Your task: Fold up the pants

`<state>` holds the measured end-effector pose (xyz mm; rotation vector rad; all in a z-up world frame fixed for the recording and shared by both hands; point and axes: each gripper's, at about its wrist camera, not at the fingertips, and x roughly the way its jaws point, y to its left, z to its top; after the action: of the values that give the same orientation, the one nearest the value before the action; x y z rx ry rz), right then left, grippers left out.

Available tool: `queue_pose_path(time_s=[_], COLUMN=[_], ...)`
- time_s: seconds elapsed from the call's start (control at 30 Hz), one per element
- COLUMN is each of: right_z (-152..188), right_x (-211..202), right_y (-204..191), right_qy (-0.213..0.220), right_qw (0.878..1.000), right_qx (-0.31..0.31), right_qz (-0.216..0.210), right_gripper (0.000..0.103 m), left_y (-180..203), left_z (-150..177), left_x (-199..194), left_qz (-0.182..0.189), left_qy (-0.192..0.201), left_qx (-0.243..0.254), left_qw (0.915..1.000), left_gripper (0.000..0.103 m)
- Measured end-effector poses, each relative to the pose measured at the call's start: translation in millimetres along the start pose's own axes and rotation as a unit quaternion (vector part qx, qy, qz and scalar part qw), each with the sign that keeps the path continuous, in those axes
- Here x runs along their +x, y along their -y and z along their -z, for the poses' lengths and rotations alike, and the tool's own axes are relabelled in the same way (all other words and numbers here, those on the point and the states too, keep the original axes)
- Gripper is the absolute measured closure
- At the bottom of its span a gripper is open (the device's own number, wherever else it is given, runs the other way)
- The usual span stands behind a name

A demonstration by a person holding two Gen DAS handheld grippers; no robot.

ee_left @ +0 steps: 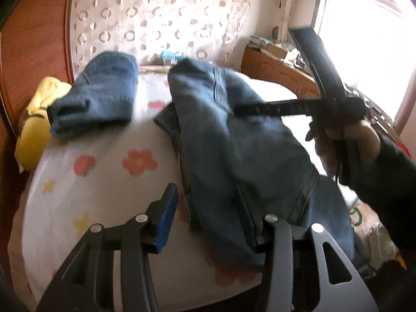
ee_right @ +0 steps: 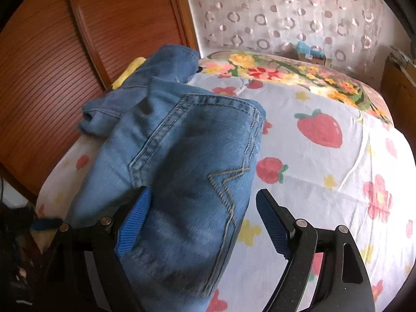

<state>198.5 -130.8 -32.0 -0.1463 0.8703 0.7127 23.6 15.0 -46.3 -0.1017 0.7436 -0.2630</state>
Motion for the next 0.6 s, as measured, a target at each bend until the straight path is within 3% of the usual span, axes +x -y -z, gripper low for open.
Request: queue_pose_path(time_s=[0.2,0.6], right_z=[10.9,22.9], right_x=[-9.9,-5.0], right_y=[-1.8,-6.0], right_qy=[-0.015,-0.04], right_qw=[1.0,0.998], right_qx=[0.001,-0.001], right_qz=[-0.02,-0.05], right_gripper=[0.019,0.019], left_y=[2.6,10.6], left_z=[-23.2,-29.2], left_x=[5.4,34.6], left_qz=[0.003,0.0], left_qy=[0.009,-0.023], left_qx=[0.003,0.008], left_qw=[0.9999,0.9997], left_gripper=[0.058,0.058])
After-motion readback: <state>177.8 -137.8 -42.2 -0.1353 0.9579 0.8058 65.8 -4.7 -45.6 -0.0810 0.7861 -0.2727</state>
